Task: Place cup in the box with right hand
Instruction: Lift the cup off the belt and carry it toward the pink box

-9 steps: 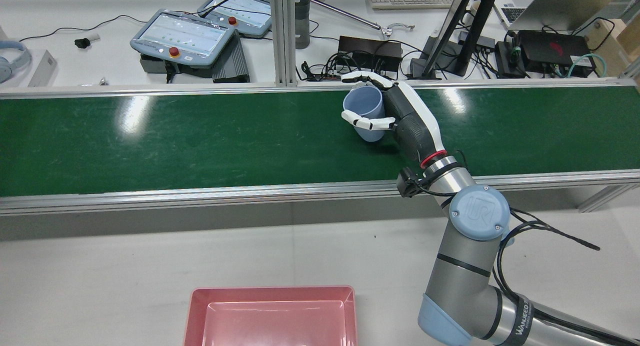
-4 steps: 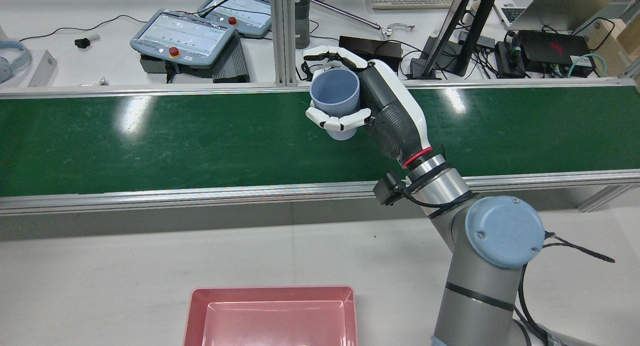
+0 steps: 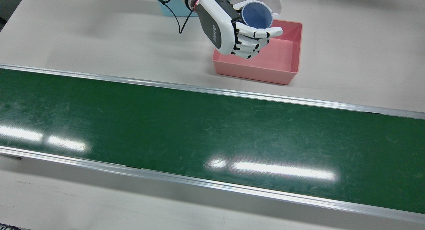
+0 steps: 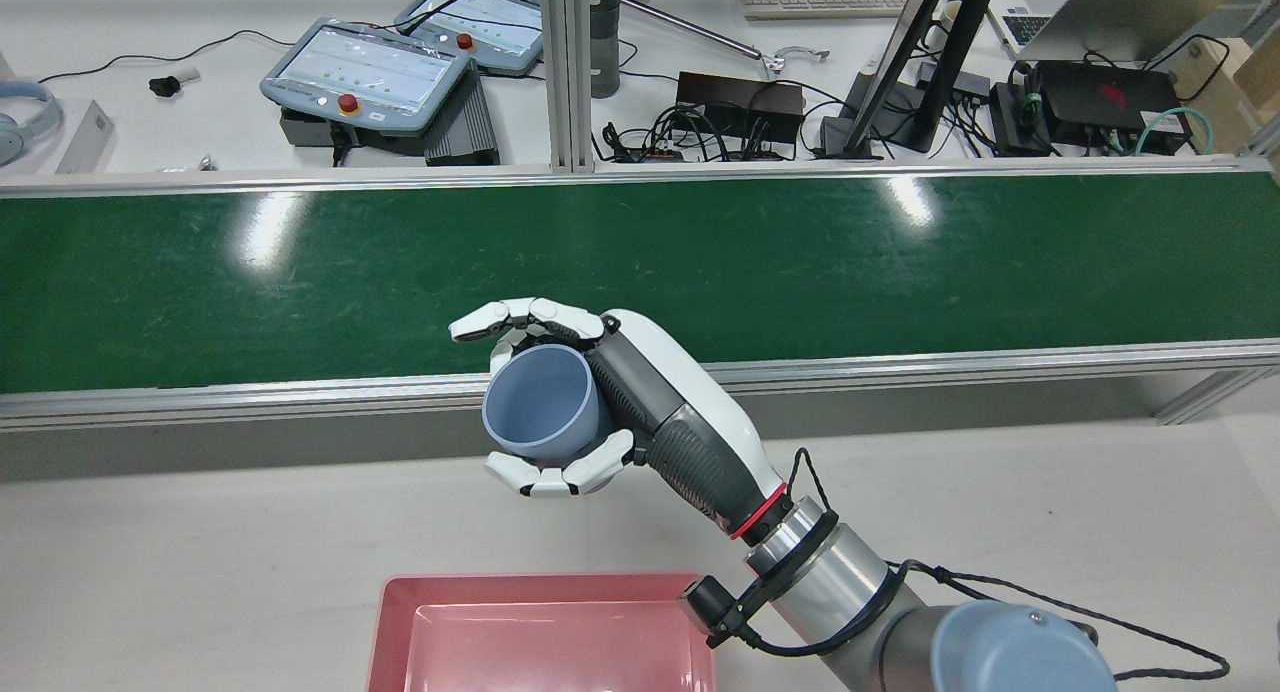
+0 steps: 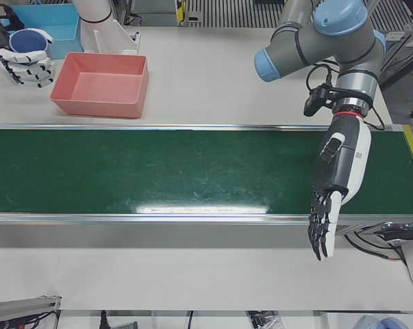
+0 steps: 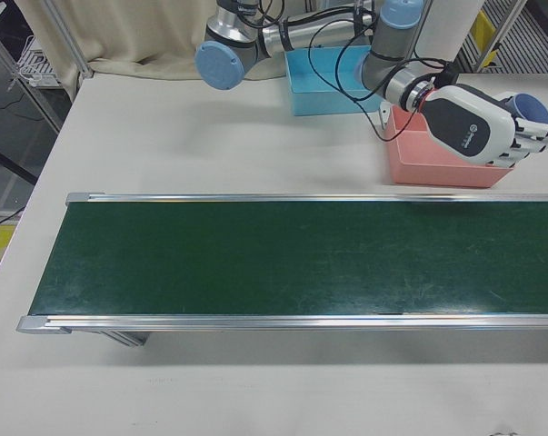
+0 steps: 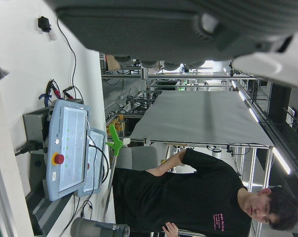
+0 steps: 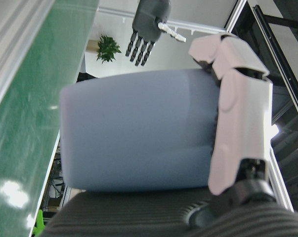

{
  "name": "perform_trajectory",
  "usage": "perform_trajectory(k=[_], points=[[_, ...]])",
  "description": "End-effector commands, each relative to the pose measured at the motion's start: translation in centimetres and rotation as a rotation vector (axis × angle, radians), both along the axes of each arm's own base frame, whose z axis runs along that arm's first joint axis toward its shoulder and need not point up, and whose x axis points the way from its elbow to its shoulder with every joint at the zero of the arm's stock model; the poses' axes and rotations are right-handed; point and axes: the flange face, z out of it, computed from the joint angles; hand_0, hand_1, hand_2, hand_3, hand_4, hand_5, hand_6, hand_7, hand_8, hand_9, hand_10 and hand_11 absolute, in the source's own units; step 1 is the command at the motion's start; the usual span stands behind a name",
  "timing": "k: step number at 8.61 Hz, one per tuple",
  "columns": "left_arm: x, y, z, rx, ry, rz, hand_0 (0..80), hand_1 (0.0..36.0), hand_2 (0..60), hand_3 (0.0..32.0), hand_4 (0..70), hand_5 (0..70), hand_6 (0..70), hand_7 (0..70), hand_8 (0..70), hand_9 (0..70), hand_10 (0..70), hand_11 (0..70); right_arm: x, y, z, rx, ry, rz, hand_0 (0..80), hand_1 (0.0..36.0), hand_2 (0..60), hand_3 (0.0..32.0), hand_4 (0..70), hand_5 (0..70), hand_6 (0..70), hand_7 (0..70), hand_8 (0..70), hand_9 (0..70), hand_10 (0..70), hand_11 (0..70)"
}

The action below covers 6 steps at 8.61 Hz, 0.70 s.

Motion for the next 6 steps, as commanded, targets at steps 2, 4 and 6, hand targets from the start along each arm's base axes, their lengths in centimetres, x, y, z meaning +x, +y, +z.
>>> perform_trajectory(k=[2,4,6], points=[[0.0,0.0,0.1,-0.001,0.000,0.000,0.0,0.0,0.0,0.0,0.0,0.0,0.0,0.0,0.0,0.0,0.0,0.0,-3.2,5.9,5.1,-0.004,0.128,-0.112,55.6,36.0,60.0,0.0,0.0,22.4,35.7,70.0,55.9,70.0,40.1,59.9],[0.0,0.0,0.1,-0.001,0.000,0.000,0.0,0.0,0.0,0.0,0.0,0.0,0.0,0.0,0.0,0.0,0.0,0.0,-4.2,8.0,6.3,-0.003,0.158,-0.152,58.3,36.0,60.0,0.0,0.0,19.1,25.1,70.0,40.9,63.4,36.0,54.3],[0.0,0.0,0.1,-0.001,0.000,0.000,0.0,0.0,0.0,0.0,0.0,0.0,0.0,0.0,0.0,0.0,0.0,0.0,-5.0,8.6,7.4,-0.004,0.196,-0.166,58.2,36.0,60.0,0.0,0.0,17.0,20.0,63.3,33.4,52.8,29.2,45.5]])
